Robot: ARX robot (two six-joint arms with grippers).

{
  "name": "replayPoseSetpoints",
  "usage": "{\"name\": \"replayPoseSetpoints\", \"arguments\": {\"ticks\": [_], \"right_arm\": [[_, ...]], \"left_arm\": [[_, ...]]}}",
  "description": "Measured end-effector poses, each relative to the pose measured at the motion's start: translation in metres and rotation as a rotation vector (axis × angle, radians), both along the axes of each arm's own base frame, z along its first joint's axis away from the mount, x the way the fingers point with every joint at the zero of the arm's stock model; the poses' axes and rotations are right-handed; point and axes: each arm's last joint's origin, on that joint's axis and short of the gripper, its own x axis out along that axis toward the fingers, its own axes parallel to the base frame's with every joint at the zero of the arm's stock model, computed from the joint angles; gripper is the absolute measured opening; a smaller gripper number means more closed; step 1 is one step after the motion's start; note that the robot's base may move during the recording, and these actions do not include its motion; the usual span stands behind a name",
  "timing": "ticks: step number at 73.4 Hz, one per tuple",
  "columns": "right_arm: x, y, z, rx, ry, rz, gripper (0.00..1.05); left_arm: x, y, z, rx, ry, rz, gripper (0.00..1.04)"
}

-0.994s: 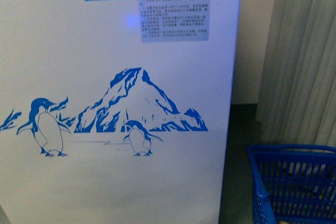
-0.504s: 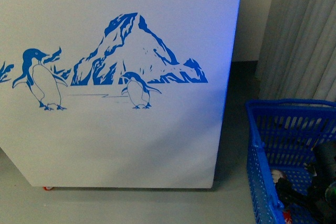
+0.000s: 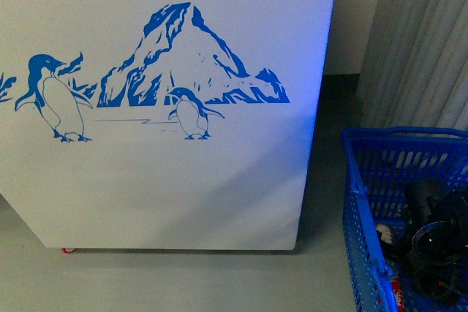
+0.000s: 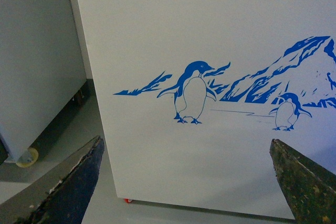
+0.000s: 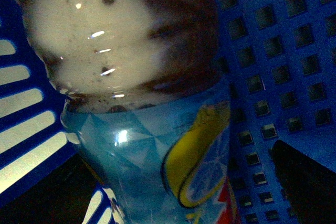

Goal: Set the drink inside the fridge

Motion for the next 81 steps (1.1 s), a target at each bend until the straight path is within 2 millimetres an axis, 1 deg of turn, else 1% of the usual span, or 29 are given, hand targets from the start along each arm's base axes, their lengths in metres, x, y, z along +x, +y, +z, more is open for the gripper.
{"name": "replayPoseSetpoints", "arguments": {"ticks": [9,15,21,27,31,32,37,38,45,52,56,58,61,62,69,70,78,79,81], "right_arm": [[-0.002,0.004,-0.009,-0.041,0.061,0.025,0.97],[-0.008,0.008,-0.017,-0.057,0.114,0.052,0.97],[-0.011,0.009,-0.019,-0.069,0.139,0.063,0.97],[-0.014,0.008,-0.020,-0.077,0.148,0.070,0.84],[-0.014,0.008,-0.019,-0.075,0.146,0.075,0.78],[-0.015,0.007,-0.018,-0.080,0.146,0.072,0.75],[-0.019,0.004,-0.015,-0.085,0.156,0.082,0.66],[-0.022,0.004,-0.015,-0.084,0.162,0.086,0.63],[-0.035,0.001,-0.011,-0.085,0.194,0.093,0.52],[-0.047,-0.003,-0.003,-0.085,0.218,0.090,0.46],[-0.056,-0.008,0.009,-0.089,0.224,0.080,0.43],[-0.059,-0.013,0.021,-0.098,0.214,0.072,0.43],[-0.061,-0.016,0.033,-0.111,0.201,0.066,0.42],[-0.061,-0.019,0.042,-0.119,0.187,0.064,0.42],[-0.059,-0.027,0.079,-0.159,0.113,0.063,0.41],[-0.058,-0.029,0.092,-0.178,0.085,0.066,0.41],[-0.054,-0.032,0.146,-0.211,-0.036,0.083,0.41],[-0.054,-0.033,0.163,-0.228,-0.078,0.095,0.41],[-0.054,-0.032,0.175,-0.240,-0.106,0.107,0.41]], "left_arm": [[0.000,0.000,0.000,0.000,0.000,0.000,0.97],[0.000,0.000,0.000,0.000,0.000,0.000,0.97],[0.000,0.000,0.000,0.000,0.000,0.000,0.97],[0.000,0.000,0.000,0.000,0.000,0.000,0.97],[0.000,0.000,0.000,0.000,0.000,0.000,0.97],[0.000,0.000,0.000,0.000,0.000,0.000,0.97],[0.000,0.000,0.000,0.000,0.000,0.000,0.97],[0.000,0.000,0.000,0.000,0.000,0.000,0.97],[0.000,0.000,0.000,0.000,0.000,0.000,0.97],[0.000,0.000,0.000,0.000,0.000,0.000,0.97],[0.000,0.000,0.000,0.000,0.000,0.000,0.97],[0.000,0.000,0.000,0.000,0.000,0.000,0.97],[0.000,0.000,0.000,0.000,0.000,0.000,0.97],[0.000,0.000,0.000,0.000,0.000,0.000,0.97],[0.000,0.000,0.000,0.000,0.000,0.000,0.97],[0.000,0.000,0.000,0.000,0.000,0.000,0.97],[0.000,0.000,0.000,0.000,0.000,0.000,0.97],[0.000,0.000,0.000,0.000,0.000,0.000,0.97],[0.000,0.000,0.000,0.000,0.000,0.000,0.97]]}}
